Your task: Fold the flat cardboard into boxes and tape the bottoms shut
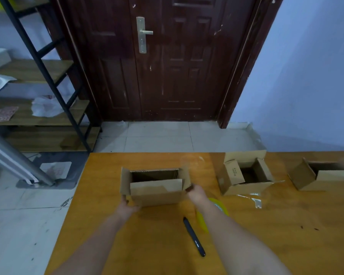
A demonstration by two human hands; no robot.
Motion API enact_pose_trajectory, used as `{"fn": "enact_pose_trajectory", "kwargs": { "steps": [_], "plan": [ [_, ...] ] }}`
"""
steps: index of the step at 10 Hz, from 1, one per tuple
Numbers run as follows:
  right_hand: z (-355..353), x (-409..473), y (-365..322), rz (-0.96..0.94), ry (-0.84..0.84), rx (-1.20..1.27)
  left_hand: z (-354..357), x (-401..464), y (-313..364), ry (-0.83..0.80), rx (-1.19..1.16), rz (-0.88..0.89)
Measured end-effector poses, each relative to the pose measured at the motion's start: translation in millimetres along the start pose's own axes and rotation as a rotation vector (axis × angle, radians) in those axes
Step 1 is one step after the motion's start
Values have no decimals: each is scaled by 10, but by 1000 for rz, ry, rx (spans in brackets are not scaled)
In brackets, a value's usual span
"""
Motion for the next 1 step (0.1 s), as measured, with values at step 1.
{"fn": "enact_pose_trajectory", "kwargs": {
  "steps": [1],
  "plan": [
    [-234,29,32,-25,49,29,-16,-100,-7,36,-65,-75]
  ]
}}
Point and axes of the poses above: each hand's wrist, its own x-axis towards the middle knuckle, its own z-axis out of the palm, y = z × x, the point moved 1 cm from there along x, towards the middle knuckle, and after that the axes turned 4 degrees about -z, right-handed, at the moved point
